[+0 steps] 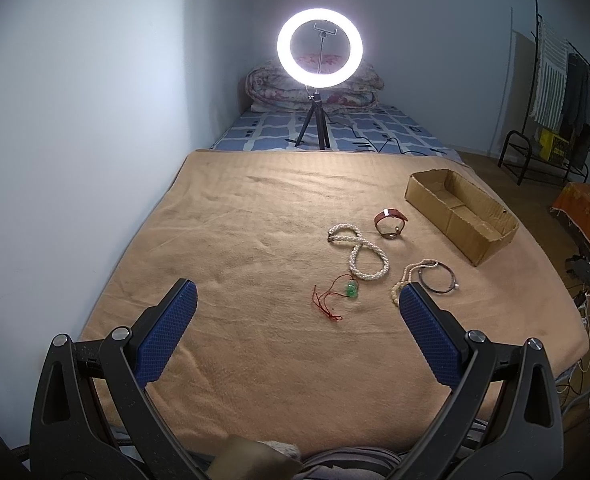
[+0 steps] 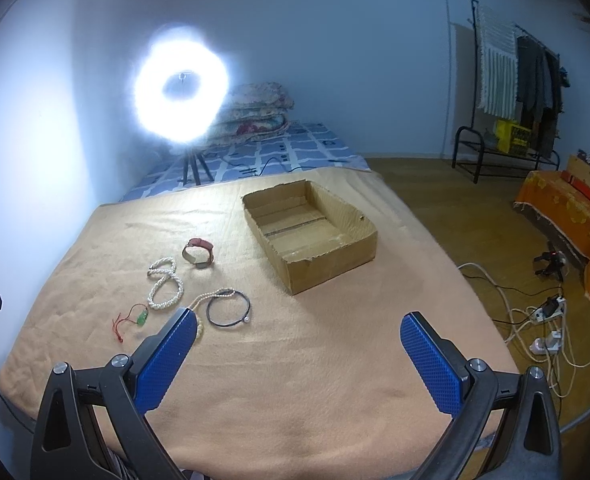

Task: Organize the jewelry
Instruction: 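Close the left tool on the green jade pendant while the right tool approaches the red watch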

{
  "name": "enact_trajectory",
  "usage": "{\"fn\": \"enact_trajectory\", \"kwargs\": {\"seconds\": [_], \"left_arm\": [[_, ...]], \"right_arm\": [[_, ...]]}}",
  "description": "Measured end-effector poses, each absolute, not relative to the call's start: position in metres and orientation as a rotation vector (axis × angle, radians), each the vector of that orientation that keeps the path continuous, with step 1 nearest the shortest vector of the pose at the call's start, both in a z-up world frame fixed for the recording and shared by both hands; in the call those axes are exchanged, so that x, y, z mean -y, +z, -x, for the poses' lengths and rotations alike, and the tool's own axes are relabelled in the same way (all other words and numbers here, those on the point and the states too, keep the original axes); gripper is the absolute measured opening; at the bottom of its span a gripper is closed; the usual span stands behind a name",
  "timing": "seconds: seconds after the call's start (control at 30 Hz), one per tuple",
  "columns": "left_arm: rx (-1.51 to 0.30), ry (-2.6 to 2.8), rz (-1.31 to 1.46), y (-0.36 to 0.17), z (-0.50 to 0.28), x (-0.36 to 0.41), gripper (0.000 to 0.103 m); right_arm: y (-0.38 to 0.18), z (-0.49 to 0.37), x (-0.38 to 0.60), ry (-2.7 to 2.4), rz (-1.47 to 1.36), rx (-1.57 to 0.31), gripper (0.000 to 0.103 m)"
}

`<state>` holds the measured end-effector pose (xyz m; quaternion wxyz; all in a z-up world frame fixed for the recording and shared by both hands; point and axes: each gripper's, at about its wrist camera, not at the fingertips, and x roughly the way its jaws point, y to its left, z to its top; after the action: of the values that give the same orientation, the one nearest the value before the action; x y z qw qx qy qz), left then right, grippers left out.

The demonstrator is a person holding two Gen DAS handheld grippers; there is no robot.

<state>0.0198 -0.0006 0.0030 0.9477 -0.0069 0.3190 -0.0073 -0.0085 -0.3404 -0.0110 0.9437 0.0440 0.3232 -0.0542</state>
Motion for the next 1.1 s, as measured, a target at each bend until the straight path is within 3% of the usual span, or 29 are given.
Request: {"fn": "enact_trajectory", "kwargs": {"seconds": [0.27,0.67,1.1], "left_arm": [[-0.698,-0.043,0.023,-0.022,-0.054,-0.017,0.102],[-0.811,-0.169,0.133,-0.059,-0.098,-0.035,0.070],[-0.972,-0.331,0.109,-0.115,-0.147,0.004,0.070]], "right_arm": [[-0.032,-0.018,0.345,-0.044,-0.060,-0.711,0.097],[-0.060,-0.065,0.336,0.088,-0.035,-0.753,0.089],[-0.076,-0.145,0.300,0.237,0.051,-0.778,0.088]]}}
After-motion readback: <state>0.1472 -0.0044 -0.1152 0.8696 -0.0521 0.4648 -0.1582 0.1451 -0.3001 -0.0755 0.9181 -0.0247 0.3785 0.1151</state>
